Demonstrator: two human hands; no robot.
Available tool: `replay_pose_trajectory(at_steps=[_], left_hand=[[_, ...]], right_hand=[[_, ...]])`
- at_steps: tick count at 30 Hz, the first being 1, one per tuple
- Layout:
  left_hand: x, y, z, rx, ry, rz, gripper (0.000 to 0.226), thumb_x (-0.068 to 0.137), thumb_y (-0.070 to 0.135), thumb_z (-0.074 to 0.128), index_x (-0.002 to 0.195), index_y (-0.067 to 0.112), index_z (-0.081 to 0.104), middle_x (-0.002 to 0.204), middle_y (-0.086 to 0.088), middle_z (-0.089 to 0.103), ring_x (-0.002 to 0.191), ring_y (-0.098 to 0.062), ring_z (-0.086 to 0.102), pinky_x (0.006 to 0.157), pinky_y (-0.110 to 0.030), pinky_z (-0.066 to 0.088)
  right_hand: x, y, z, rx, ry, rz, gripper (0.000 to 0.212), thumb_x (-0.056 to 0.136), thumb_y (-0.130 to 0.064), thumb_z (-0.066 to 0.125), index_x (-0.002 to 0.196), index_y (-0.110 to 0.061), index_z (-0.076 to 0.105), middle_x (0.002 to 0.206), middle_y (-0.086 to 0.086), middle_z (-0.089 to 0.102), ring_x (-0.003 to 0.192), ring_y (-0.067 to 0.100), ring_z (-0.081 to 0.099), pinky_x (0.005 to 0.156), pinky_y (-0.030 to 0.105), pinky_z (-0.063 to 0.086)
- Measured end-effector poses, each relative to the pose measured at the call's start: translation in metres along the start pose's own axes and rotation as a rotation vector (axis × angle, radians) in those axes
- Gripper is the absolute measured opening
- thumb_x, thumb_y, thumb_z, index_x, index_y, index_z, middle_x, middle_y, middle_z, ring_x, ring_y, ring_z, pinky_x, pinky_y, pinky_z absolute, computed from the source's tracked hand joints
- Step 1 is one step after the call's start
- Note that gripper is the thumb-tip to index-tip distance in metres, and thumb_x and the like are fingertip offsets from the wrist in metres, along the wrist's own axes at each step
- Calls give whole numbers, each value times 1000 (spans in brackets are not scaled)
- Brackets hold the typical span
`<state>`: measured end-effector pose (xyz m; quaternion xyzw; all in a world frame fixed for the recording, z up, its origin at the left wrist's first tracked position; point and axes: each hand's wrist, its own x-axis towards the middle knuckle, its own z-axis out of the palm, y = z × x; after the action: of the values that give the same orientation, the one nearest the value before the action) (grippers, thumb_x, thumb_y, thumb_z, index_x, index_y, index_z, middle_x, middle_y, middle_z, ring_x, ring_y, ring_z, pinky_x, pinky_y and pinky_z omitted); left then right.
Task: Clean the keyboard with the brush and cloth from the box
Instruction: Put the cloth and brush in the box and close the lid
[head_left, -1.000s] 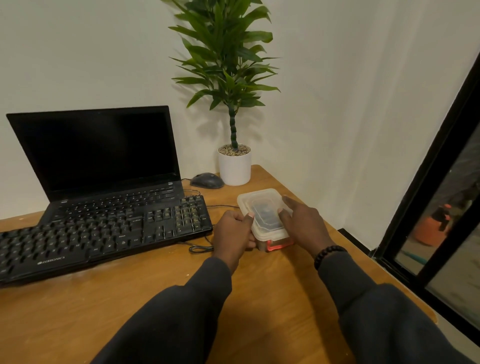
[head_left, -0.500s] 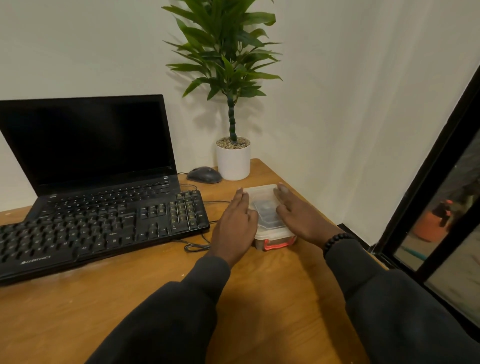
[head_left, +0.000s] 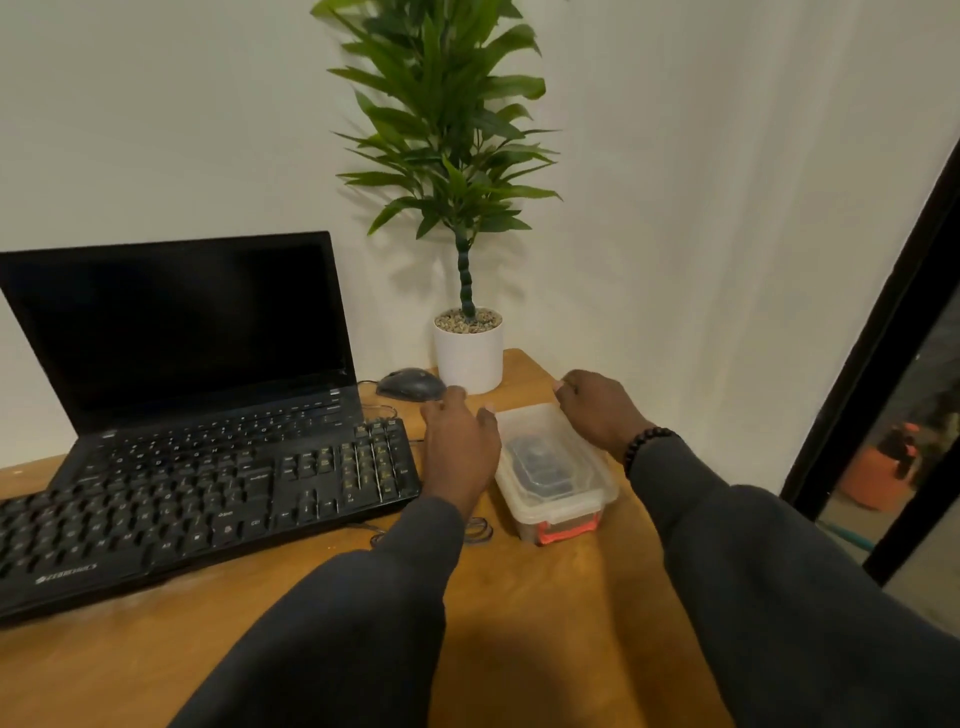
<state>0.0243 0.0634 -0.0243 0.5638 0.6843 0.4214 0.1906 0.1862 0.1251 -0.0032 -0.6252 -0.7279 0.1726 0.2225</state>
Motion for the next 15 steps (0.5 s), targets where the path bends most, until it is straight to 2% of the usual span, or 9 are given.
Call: replay_pose_trajectory(at_steps=[1, 3, 4, 6, 8, 10, 11, 13, 15], left_hand=[[12, 0, -1, -32, -52, -108, 39, 104, 31, 46, 132, 4, 51, 136, -14, 51, 117, -31, 56, 89, -30, 44], [30, -3, -1, -194, -176, -311, 43, 103, 38, 47, 112, -1, 61, 116, -18, 67, 91, -31, 67, 80, -36, 57], [36, -6, -1, -260, -218, -379, 42, 102, 39, 50, 104, -1, 63, 103, -19, 71, 77, -29, 69, 76, -39, 61], [39, -11, -1, -268, -249, -423, 40, 100, 36, 57, 104, -3, 64, 92, -18, 72, 62, -22, 67, 62, -33, 62], [37, -15, 2, -315, -270, -439, 37, 98, 31, 60, 107, -5, 64, 95, -19, 72, 61, -20, 66, 52, -26, 59], [38, -21, 5, -361, -265, -431, 37, 99, 30, 60, 107, -6, 63, 96, -21, 71, 64, -22, 66, 53, -27, 59], [38, -22, 6, -366, -253, -424, 38, 99, 30, 60, 107, -6, 64, 93, -20, 70, 63, -21, 65, 51, -27, 57], [37, -24, 8, -374, -225, -415, 40, 99, 32, 60, 107, -7, 65, 86, -18, 68, 60, -20, 62, 50, -27, 53], [33, -25, 8, -354, -208, -427, 46, 98, 39, 59, 107, -5, 65, 86, -15, 69, 62, -19, 64, 58, -30, 57]], right_hand=[[5, 3, 3, 28, -31, 43, 35, 103, -28, 36, 102, -2, 59, 116, 17, 63, 109, 32, 57, 83, 30, 40], [12, 5, 9, 81, -121, 118, 42, 103, -33, 35, 112, 0, 60, 125, 17, 60, 114, 30, 55, 92, 35, 43], [16, 8, 12, 116, -166, 142, 44, 103, -35, 36, 119, 0, 58, 130, 16, 57, 116, 29, 54, 99, 37, 42], [21, 14, 18, 214, -227, 160, 40, 101, -37, 39, 114, -4, 57, 129, 14, 56, 113, 26, 54, 103, 41, 42], [22, 22, 24, 333, -218, 166, 36, 100, -42, 43, 102, -10, 58, 115, 11, 61, 105, 27, 57, 100, 42, 45], [23, 25, 29, 390, -179, 148, 35, 99, -44, 44, 84, -14, 54, 94, 6, 59, 92, 25, 56, 91, 40, 46], [22, 25, 29, 392, -166, 137, 37, 99, -44, 44, 80, -13, 52, 90, 6, 58, 89, 26, 55, 91, 42, 46], [22, 24, 29, 396, -167, 146, 39, 98, -46, 45, 86, -10, 55, 98, 12, 63, 92, 29, 59, 95, 45, 47], [18, 26, 24, 476, -215, 212, 47, 96, -53, 46, 98, -8, 61, 107, 12, 66, 95, 26, 63, 94, 47, 51]])
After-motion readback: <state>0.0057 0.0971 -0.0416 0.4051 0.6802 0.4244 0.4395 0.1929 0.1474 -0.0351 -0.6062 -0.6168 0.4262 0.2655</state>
